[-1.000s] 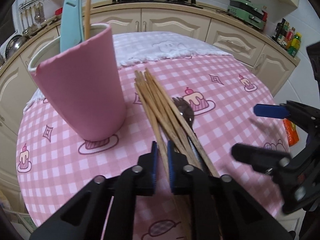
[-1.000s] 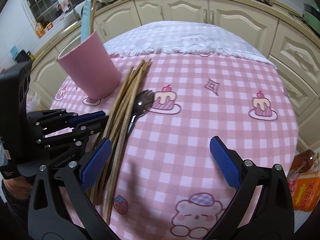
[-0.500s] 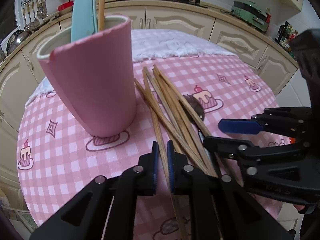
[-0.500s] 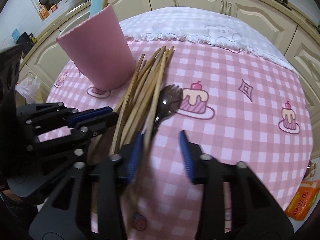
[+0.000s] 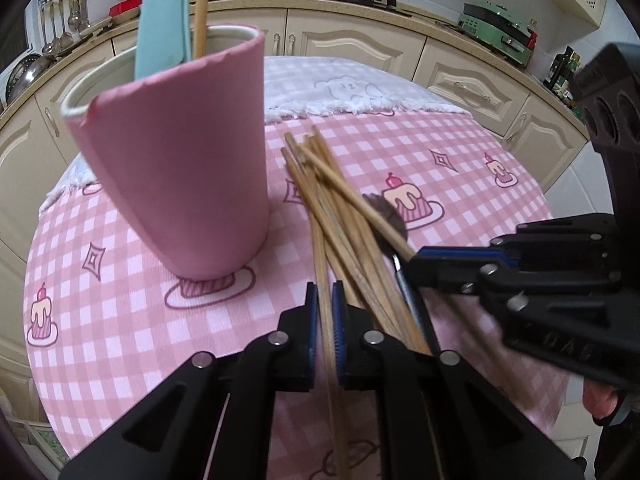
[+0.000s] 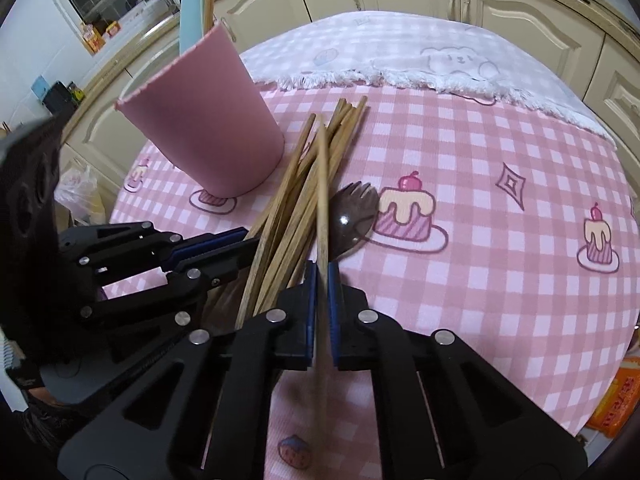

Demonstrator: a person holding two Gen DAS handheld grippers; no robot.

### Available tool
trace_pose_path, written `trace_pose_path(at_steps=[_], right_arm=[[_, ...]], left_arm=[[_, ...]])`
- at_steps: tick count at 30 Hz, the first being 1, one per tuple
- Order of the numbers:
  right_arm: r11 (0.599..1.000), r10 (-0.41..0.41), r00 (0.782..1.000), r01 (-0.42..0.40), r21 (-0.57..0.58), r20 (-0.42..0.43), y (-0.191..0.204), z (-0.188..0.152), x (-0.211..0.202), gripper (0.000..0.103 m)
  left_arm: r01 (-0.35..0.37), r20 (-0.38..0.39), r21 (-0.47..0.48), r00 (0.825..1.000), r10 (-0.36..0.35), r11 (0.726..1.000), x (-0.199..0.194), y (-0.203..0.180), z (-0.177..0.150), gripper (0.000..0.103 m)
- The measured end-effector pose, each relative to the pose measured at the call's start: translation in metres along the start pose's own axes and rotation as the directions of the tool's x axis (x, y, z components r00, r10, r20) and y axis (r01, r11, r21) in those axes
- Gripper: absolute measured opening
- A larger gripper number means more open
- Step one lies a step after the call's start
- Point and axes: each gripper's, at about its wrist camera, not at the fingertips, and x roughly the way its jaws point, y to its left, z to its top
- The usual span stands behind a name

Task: Organize utensils
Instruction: 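Grasp one wooden chopstick from the bundle with the right gripper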

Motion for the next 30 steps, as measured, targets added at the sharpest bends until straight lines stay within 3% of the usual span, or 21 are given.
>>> trace_pose_path(at_steps=[13, 25, 30], right_arm=[[0.999, -0.006, 1.0, 0.006, 0.033, -0.004, -0.016, -0.003, -0.003, 0.006], [0.99, 0.106, 0.989, -0.115, 0.085, 0.105, -0.025, -0.011, -0.03, 0.006], [0.997, 0.031, 0.997, -0.037, 0.072, 0.076, -0.024, -0.007, -0.022, 0.007]], left_arm=[[-0.055, -0.039, 0.08, 0.998, 0.058, 0.995, 0.008, -0.011, 0.008, 0.008], [0.018, 0.036, -0.013, 0.999, -0.018, 1.0, -0.02, 0.003, -0.01, 0.006], [-0.023, 0.046, 0.005, 0.999, 0.022, 1.0, -0.023, 0.002, -0.013, 0.006]])
